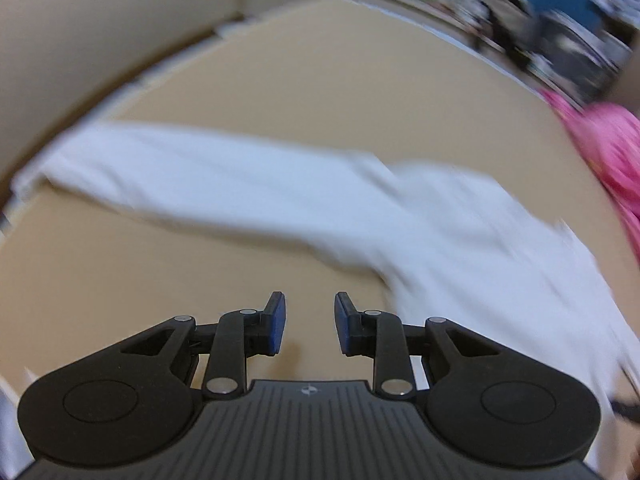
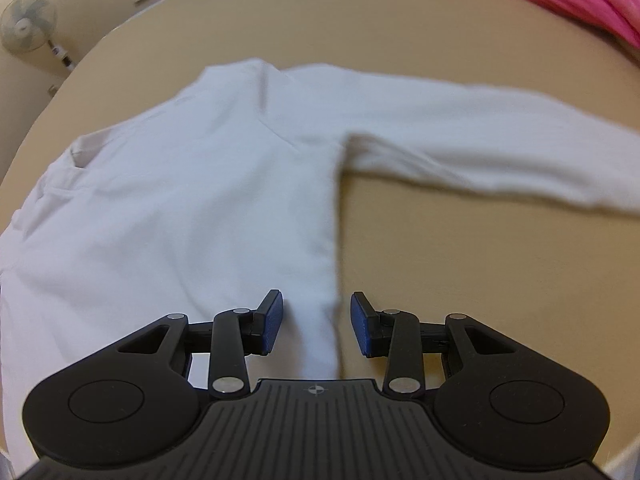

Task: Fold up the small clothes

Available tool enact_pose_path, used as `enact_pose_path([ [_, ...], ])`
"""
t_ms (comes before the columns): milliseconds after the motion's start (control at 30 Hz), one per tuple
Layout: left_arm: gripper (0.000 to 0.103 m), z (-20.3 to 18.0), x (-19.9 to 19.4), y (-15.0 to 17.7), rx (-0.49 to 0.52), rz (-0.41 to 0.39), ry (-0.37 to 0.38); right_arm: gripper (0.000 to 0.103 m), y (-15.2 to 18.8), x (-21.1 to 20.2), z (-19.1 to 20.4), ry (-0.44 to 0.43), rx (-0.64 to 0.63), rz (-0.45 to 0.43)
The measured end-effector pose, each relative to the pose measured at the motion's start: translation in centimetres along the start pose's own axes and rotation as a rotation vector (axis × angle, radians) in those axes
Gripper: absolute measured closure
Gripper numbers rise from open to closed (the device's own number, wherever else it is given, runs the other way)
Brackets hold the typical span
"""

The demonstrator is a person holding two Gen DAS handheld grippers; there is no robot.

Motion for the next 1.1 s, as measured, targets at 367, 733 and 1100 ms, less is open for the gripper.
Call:
enact_pose_path([
  [367, 0.073, -2.9, 1.2, 14.0, 0.153, 0.272, 0.080, 0.064, 8.9, -5.0, -4.0, -0.042, 0.071, 0.023],
  [733, 0.080, 0.6, -0.7, 18.0, 0.140, 0.341, 0.048, 0.065, 16.5, -8.2, -5.6, -0.008, 0.126, 0.090],
  [1100, 0.099, 5.0, -6.3, 16.9, 0.088, 0.157, 0.101, 0.096, 17.5, -15.1, -6.0, -0.094, 0.222, -0.076],
])
Point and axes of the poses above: each gripper's, at about its wrist camera, not at the fingertips, and x roughly the way its jaws point, z to its left, y to its underside, the point moved 4 cm from there along x, roughly the way its jaws point, and after that the axes turned 4 degrees about z, right-handed, at the moved point
